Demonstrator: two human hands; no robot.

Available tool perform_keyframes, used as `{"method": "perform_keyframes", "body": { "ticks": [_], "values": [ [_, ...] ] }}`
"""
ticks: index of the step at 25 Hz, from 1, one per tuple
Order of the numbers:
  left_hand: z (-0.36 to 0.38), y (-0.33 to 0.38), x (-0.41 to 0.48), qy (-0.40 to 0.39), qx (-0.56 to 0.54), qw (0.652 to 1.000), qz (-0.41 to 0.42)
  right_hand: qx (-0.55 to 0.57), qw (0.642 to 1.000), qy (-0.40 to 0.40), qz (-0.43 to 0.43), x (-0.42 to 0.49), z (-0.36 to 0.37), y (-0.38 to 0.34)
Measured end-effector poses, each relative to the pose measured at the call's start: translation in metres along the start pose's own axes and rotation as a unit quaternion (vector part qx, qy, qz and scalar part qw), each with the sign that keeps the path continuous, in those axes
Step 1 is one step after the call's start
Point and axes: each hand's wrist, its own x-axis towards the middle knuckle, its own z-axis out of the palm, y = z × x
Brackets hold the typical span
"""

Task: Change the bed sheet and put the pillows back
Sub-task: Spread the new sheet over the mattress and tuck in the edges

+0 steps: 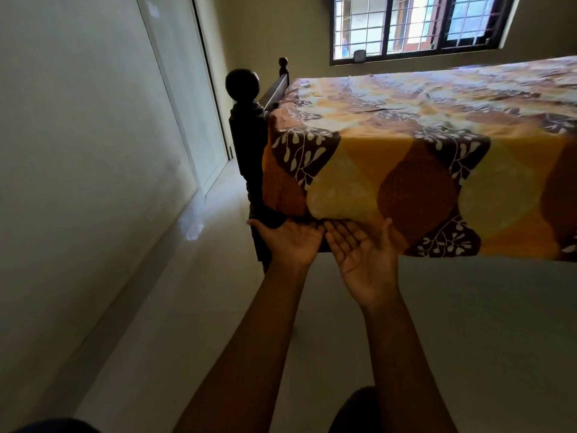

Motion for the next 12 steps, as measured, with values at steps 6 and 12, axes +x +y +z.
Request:
{"method": "perform_keyframes", "body": {
  "ticks": [6,12],
  "values": [
    [-0.039,-0.021,-0.033,0.069,0.128,0.989,-0.039,-0.076,0.982,0.175,0.003,-0.005,-0.044,-0.013],
    [-0.04,-0.066,-0.019,0.1,0.242,0.959,-0.109,0.014,0.964,0.255,-0.074,-0.001,-0.076,-0.059]
  ]
}}
